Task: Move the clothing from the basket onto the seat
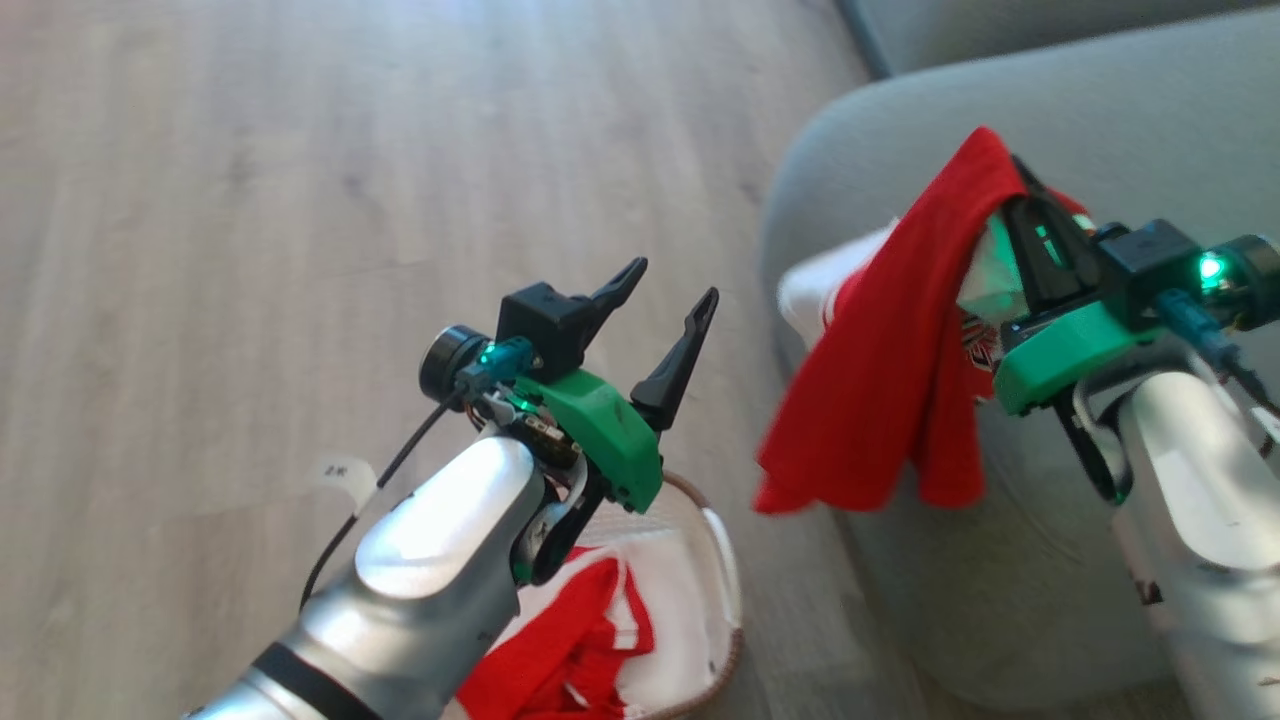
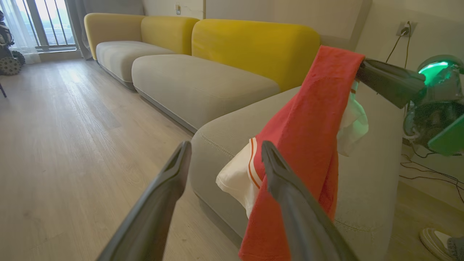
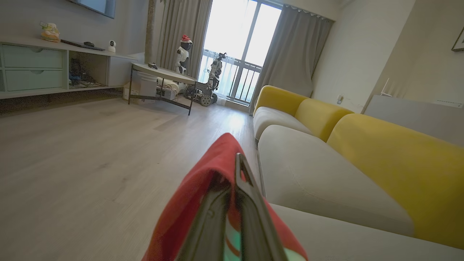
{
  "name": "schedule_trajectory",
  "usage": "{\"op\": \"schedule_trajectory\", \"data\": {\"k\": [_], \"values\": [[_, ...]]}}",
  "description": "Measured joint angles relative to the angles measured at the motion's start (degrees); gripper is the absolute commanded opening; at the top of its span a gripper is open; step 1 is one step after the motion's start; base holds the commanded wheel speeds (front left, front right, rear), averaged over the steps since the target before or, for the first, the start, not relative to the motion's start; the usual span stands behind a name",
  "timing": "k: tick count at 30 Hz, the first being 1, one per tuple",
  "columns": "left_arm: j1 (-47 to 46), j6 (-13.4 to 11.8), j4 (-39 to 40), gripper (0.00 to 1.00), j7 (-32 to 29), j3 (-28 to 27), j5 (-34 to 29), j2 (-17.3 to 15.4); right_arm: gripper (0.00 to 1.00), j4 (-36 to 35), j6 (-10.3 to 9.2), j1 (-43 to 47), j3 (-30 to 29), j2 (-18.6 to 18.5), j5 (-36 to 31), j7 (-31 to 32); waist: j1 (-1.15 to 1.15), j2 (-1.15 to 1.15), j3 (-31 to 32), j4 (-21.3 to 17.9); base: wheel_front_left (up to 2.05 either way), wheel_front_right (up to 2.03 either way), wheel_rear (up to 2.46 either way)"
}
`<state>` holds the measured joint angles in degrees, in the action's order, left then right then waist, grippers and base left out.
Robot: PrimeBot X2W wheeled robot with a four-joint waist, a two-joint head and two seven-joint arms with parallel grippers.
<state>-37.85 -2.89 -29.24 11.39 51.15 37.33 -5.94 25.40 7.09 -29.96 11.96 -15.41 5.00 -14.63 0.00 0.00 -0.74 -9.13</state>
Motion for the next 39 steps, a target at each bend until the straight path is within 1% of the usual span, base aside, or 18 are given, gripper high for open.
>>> {"op": "schedule_trajectory", "data": {"k": [6, 11, 15, 19, 23, 27, 30, 34, 39], "values": [[0.59, 0.04, -0.01, 1.00, 0.89, 0.60, -0.77, 0.38, 0.00, -1.09, 0.00, -0.47, -0.38, -0.58, 0.01, 0.00, 0.00, 0.00, -2.11, -6.36, 0.00, 0.00, 0.00], [0.55, 0.03, -0.32, 1.00, 1.59, 1.42, -1.29, 0.71, 0.00, -1.54, 0.00, -3.02, 0.15, -0.42, 0.20, 0.00, 0.00, 0.00, -4.65, -10.94, 0.00, 0.00, 0.00], [0.25, 0.03, -0.89, 1.00, 1.89, 1.80, -2.12, 0.88, 0.00, -1.37, 0.00, -4.46, 1.25, 0.00, 0.59, 0.00, 0.00, 0.00, -7.33, -13.23, 0.00, 0.00, 0.00], [-1.31, 0.29, -1.32, 1.00, 2.23, 1.82, -2.92, 0.85, 0.00, 0.41, 0.00, -7.06, 3.00, 0.67, 1.23, 0.00, 0.00, 0.00, -9.97, -14.47, 0.00, 0.00, 0.00], [-3.42, 0.23, -1.16, 1.00, 2.40, 1.58, -3.61, 0.69, 0.00, 3.28, 0.00, -13.55, 3.16, 0.04, 2.18, 0.00, 0.01, 0.00, -12.38, -14.60, 0.00, 0.00, 0.00], [-4.93, -0.26, -0.23, 1.00, 2.52, 1.47, -4.68, 0.15, 0.00, 6.93, 0.00, -23.63, 2.90, -2.80, 3.33, 0.01, 0.01, 0.00, -14.77, -13.61, 0.00, 0.00, 0.00], [-6.14, -0.91, 1.53, 1.00, 2.59, 1.48, -5.60, -0.54, 0.00, 9.42, 0.00, -31.11, 1.55, -5.00, 4.11, 0.34, 0.01, 0.00, -16.69, -12.27, 0.00, 0.00, 0.00], [-7.88, -1.78, 4.57, 1.00, 2.22, 1.55, -6.97, -1.26, 0.00, 12.46, 0.00, -39.40, -0.81, -8.32, 3.64, 1.04, 0.01, 0.00, -19.68, -10.18, 0.00, 0.00, 0.00], [-9.88, -2.76, 9.13, 1.00, 0.92, 1.82, -8.35, -2.50, 0.00, 17.11, 0.00, -46.43, -6.89, -12.36, 2.83, 1.58, 0.02, 0.00, -23.88, -7.27, 0.00, 0.00, 0.00]]}}
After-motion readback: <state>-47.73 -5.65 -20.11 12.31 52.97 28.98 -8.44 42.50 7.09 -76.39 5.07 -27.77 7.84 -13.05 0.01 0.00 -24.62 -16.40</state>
